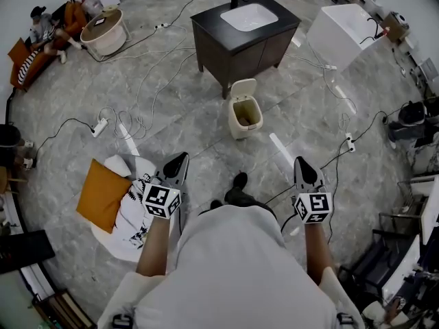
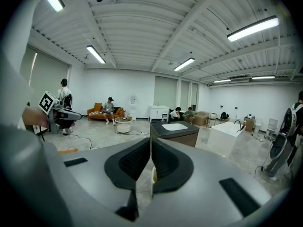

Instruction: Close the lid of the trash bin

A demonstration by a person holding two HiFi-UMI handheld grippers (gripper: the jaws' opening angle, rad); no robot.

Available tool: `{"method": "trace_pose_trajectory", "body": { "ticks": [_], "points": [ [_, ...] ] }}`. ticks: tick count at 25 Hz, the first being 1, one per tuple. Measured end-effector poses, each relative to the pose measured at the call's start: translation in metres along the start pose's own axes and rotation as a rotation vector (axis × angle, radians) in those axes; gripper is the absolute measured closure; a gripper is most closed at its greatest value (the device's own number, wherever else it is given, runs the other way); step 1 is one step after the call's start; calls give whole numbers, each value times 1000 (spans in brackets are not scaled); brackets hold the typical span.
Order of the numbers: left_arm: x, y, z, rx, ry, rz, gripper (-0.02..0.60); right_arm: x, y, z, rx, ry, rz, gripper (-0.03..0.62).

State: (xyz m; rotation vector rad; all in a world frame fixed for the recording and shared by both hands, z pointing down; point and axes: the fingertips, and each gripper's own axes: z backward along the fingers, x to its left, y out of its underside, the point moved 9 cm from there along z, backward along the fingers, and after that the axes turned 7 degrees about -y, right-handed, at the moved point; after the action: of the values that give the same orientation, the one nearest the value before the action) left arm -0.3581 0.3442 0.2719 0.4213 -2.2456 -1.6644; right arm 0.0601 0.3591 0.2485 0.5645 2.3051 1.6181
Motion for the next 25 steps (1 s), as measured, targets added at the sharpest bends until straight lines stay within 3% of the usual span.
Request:
{"method": "trace_pose_trajectory", "body": {
  "ticks": [25],
  "points": [
    [-5, -42, -151, 46, 0, -22, 565, -111, -13, -112, 27, -70, -52, 560]
  ]
}}
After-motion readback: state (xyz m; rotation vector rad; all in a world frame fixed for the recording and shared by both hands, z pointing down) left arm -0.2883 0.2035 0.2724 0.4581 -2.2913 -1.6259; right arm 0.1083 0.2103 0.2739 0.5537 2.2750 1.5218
